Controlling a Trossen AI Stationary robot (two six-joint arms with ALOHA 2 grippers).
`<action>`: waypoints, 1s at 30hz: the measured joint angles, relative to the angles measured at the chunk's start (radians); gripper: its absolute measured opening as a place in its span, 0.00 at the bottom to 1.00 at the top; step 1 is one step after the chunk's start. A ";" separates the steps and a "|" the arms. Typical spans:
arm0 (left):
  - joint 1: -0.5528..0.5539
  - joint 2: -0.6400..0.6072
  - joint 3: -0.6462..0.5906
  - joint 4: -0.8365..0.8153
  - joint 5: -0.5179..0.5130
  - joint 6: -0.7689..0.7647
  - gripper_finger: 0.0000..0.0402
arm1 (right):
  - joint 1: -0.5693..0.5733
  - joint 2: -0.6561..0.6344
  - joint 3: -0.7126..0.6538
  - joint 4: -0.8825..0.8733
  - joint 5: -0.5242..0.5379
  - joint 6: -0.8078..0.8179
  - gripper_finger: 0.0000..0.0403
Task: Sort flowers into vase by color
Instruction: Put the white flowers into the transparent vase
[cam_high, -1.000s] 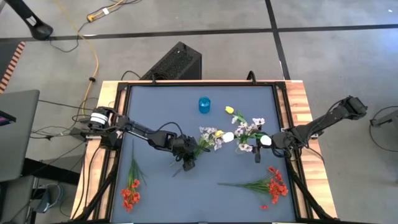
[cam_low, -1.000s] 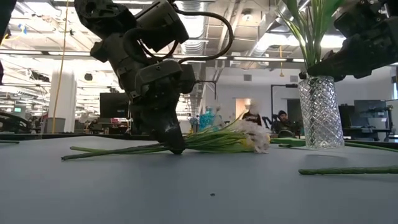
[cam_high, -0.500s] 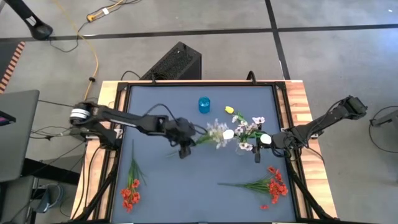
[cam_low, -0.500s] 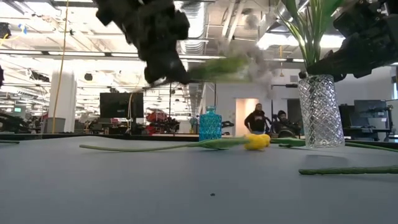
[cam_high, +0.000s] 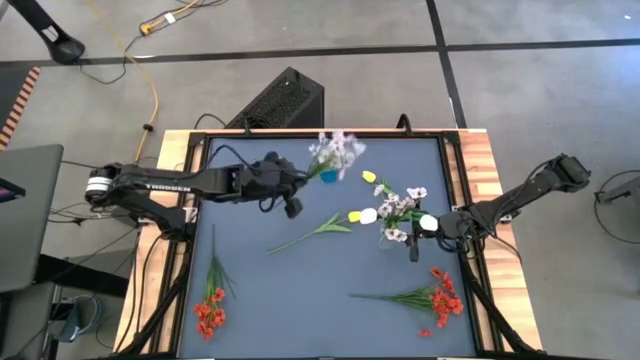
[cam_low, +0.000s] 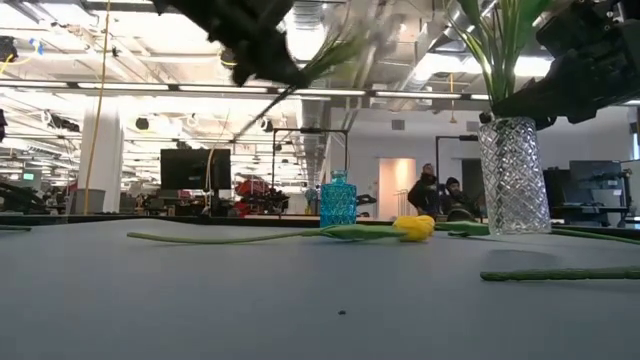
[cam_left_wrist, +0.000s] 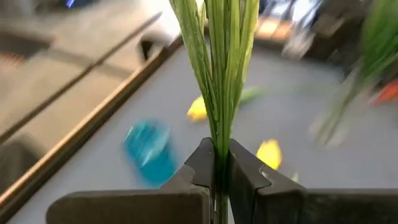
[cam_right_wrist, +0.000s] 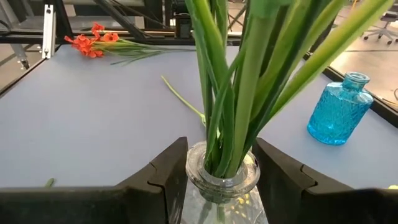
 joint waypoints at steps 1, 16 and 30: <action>0.004 0.014 0.000 0.070 0.028 0.018 0.02 | 0.000 0.000 0.000 0.000 0.000 0.000 0.46; -0.066 0.253 -0.022 0.948 0.135 0.192 0.01 | 0.002 0.000 0.000 0.004 0.000 -0.016 0.46; 0.002 0.299 -0.378 1.614 0.126 -0.078 0.01 | 0.002 0.000 0.000 0.056 -0.031 -0.087 0.46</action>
